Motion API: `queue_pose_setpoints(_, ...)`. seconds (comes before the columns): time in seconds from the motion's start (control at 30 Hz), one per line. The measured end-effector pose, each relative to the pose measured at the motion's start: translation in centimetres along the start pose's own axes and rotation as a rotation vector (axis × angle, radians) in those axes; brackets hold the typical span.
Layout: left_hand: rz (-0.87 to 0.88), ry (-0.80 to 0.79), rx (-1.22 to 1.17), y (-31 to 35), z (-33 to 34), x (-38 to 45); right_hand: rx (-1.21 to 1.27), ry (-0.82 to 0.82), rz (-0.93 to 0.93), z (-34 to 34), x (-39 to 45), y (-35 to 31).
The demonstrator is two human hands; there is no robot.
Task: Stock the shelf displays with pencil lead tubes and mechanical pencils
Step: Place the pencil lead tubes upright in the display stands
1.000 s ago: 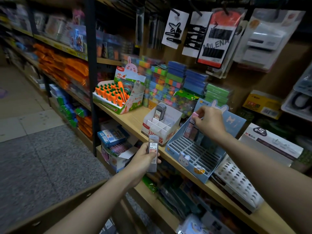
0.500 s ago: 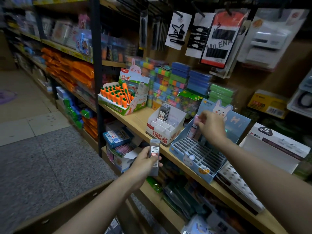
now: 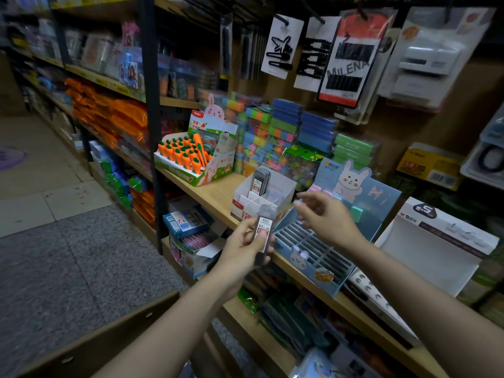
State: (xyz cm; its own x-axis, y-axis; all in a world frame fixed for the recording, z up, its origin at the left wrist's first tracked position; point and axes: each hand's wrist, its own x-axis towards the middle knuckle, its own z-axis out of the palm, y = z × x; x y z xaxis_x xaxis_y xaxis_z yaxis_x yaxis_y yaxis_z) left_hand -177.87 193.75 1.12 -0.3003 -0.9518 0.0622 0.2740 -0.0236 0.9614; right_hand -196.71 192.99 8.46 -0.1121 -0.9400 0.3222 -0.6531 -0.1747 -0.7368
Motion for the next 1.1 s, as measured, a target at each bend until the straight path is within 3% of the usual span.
queue_pose_setpoints(0.07,0.005,-0.032,0.005,0.3,0.7,0.5,0.044,-0.134,-0.023,0.7,-0.3,-0.4)
queue_pose_setpoints(0.33,0.080,-0.016,0.108,0.9,0.1,2.4,-0.011,-0.227,-0.056,0.3,2.0,-3.3)
queue_pose_setpoints(0.43,0.167,0.201,0.250,1.8,-1.6,4.5,0.036,-0.057,-0.052,-0.6,4.8,-5.1)
queue_pose_setpoints(0.5,0.160,0.369,0.317,2.5,-2.8,5.9,-0.087,0.132,-0.115,-1.3,6.8,-6.1)
queue_pose_setpoints(0.57,0.128,0.421,0.402,2.8,-3.4,7.1,-0.227,0.240,-0.160,-1.4,8.3,-6.5)
queue_pose_setpoints(0.77,0.086,0.356,0.478,1.5,-2.6,9.9,-0.467,0.178,-0.189,1.2,10.9,-4.2)
queue_pose_setpoints(1.1,0.107,0.343,0.419,0.0,-2.6,10.0,-0.467,0.094,-0.106,3.1,11.6,-2.3)
